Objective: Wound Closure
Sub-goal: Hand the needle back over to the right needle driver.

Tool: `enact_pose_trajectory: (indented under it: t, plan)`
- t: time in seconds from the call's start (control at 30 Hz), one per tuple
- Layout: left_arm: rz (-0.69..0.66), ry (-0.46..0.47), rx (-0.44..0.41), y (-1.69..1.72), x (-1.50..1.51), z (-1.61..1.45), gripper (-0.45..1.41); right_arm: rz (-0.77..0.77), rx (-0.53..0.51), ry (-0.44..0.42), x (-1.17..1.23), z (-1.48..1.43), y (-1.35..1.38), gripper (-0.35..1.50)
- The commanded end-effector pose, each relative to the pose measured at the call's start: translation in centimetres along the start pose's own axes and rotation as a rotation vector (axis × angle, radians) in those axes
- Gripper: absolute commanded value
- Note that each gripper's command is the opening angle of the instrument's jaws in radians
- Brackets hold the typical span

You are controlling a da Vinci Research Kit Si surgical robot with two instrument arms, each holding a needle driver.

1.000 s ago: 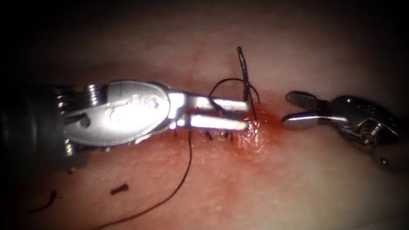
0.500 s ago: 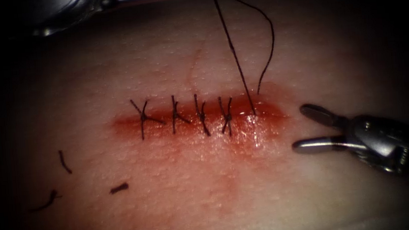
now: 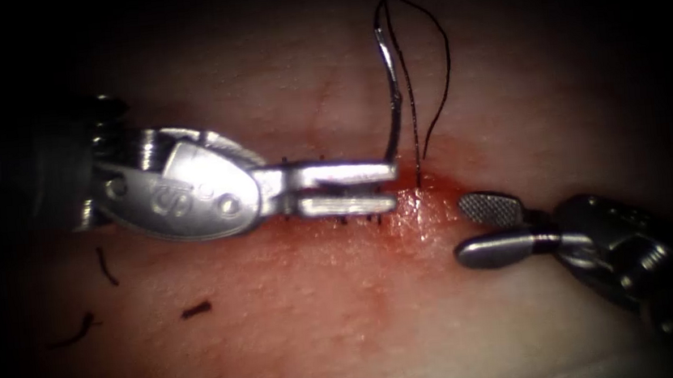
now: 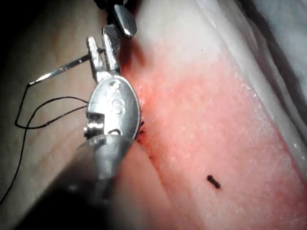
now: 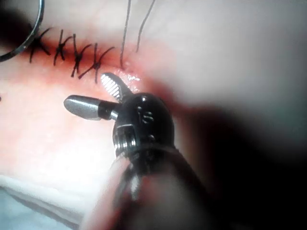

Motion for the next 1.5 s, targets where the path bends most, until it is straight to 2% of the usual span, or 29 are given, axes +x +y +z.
enact_pose_trajectory:
  t: [0.03, 0.1, 0.17, 0.33, 0.53, 0.77, 1.03, 1.2, 1.5]
  plan:
    - [0.013, -0.004, -0.002, 0.03, -0.10, 0.08, -0.45, 0.036, 0.003, -0.001, 0.00, 0.09, -0.02, 1.16]
    - [0.056, -0.011, -0.009, 0.13, -0.21, 0.14, -0.45, 0.144, -0.001, -0.010, 0.07, 0.09, -0.05, 1.25]
    - [0.076, -0.021, -0.012, 0.19, -0.27, 0.18, -0.45, 0.190, -0.005, -0.014, 0.12, 0.10, -0.06, 1.26]
    - [0.202, -0.110, 0.005, 0.36, -0.38, 0.27, -0.45, 0.356, -0.027, -0.036, 0.22, 0.18, -0.11, 1.36]
    - [0.334, -0.267, 0.015, 0.49, -0.48, 0.37, -0.45, 0.388, -0.060, -0.057, 0.30, 0.25, -0.15, 1.36]
    - [0.401, -0.351, 0.028, 0.55, -0.52, 0.46, -0.45, 0.399, -0.087, -0.063, 0.36, 0.44, -0.21, 1.36]
    - [0.405, -0.338, 0.021, 0.57, -0.46, 0.45, -0.45, 0.330, -0.188, -0.075, 0.41, 0.71, -0.17, 1.36]
    - [0.404, -0.335, 0.020, 0.57, -0.45, 0.44, -0.45, 0.275, -0.227, -0.072, 0.43, 0.76, -0.15, 1.35]
    - [0.405, -0.336, 0.017, 0.59, -0.45, 0.46, -0.45, 0.230, -0.241, -0.065, 0.45, 0.78, -0.15, 1.15]
